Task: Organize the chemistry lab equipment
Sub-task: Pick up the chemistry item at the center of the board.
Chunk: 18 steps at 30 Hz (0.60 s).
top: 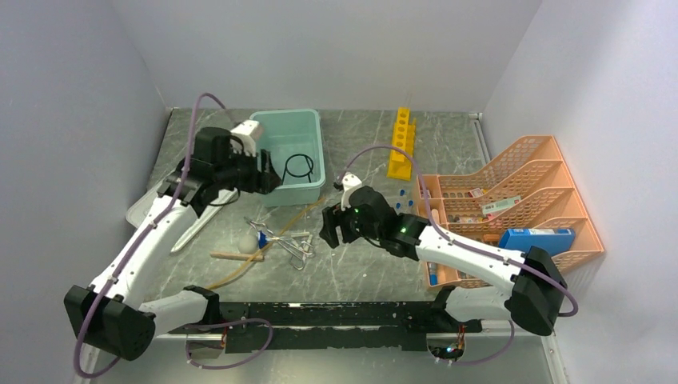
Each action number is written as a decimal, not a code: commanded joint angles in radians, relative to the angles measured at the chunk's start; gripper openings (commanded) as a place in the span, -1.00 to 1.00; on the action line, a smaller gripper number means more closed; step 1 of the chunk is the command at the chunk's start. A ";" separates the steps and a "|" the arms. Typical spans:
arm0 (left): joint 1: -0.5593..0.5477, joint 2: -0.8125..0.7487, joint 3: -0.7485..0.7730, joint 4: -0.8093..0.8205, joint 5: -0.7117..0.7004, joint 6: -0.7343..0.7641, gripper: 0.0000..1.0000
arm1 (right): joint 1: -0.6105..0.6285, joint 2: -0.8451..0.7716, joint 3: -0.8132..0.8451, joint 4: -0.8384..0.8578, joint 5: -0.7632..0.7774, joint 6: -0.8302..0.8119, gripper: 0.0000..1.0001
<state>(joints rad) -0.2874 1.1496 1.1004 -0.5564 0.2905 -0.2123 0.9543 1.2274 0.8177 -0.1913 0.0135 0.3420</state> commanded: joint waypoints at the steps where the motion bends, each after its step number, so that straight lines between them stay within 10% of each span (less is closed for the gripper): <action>1: -0.162 -0.021 0.001 -0.068 -0.008 0.084 0.29 | -0.017 -0.071 -0.051 0.005 0.139 0.088 0.49; 18: -0.549 0.143 -0.074 -0.045 -0.191 0.363 0.36 | -0.047 -0.421 -0.254 -0.061 0.275 0.291 0.51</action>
<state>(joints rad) -0.8070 1.2591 1.0538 -0.6186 0.1238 0.0399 0.9150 0.8558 0.5877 -0.2222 0.2337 0.5812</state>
